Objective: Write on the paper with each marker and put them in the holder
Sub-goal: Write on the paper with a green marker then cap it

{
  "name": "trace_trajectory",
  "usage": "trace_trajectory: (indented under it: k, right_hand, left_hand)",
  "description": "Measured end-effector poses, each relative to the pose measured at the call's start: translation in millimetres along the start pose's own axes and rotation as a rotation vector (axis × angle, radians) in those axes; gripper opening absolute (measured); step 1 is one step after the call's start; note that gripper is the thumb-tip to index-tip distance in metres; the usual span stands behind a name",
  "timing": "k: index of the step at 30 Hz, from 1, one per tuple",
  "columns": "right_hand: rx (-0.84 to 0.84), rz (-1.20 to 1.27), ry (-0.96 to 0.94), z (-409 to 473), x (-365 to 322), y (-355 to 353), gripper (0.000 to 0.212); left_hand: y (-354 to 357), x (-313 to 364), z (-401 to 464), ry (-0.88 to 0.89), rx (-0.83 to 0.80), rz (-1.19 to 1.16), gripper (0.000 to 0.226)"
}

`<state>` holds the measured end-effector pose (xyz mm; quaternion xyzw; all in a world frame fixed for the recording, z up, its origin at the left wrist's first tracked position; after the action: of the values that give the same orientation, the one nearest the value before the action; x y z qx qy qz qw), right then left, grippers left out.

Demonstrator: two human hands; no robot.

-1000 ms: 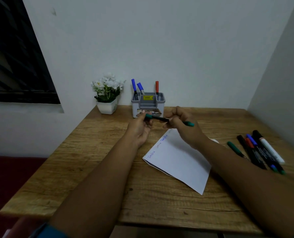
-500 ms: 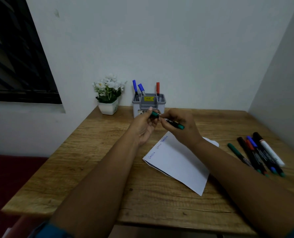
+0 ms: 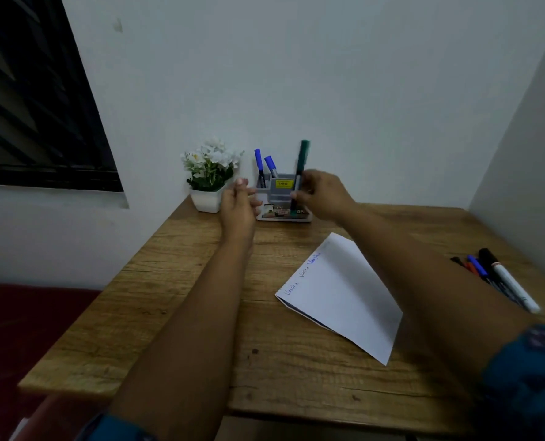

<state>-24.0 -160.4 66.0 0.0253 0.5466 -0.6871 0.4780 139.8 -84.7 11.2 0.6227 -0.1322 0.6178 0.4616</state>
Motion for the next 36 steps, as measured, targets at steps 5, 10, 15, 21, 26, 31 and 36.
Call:
trace_trajectory:
  k: [5,10,15,21,26,31,36]
  right_hand:
    - [0.172,-0.033,-0.029,42.3,-6.7,-0.1,0.083]
    - [0.026,-0.313,-0.091,65.4,-12.0,40.9,0.109]
    - [-0.177,-0.527,-0.107,65.9,-9.5,70.9,0.092]
    - [0.122,-0.286,-0.118,33.5,-20.1,-13.2,0.075]
    - [-0.161,-0.625,0.398,-63.7,73.8,-96.2,0.026]
    - [-0.295,-0.779,0.641,-158.8,136.5,-132.8,0.036]
    - [-0.206,-0.64,0.67,-182.0,150.9,-118.9,0.02]
  left_hand:
    - [-26.1,-18.1,5.4,0.048,0.151,0.236,0.013]
    - [-13.3,-23.5,8.0,0.118,0.089,0.359,0.01]
    - [0.3,-26.3,6.9,0.146,0.0,0.423,0.019]
    - [19.7,-20.2,-11.5,0.169,-0.114,0.515,0.014]
    - [73.7,-19.8,-67.7,0.322,-0.41,0.7,0.015]
    - [110.3,-18.4,-113.9,0.469,-0.522,0.845,0.016]
    - [108.0,-11.8,-117.5,0.548,-0.504,0.904,0.014]
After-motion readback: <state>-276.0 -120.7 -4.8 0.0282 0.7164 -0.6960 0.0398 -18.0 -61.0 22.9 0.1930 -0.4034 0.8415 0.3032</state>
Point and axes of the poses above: each hand's wrist, its own z-axis towards the middle knuckle, its own y-axis out of the palm, x = y × z, the point moved 10 cm from there along z, towards the middle knuckle, and after that the axes turned 3 degrees about -y, right-handed, at the moved point
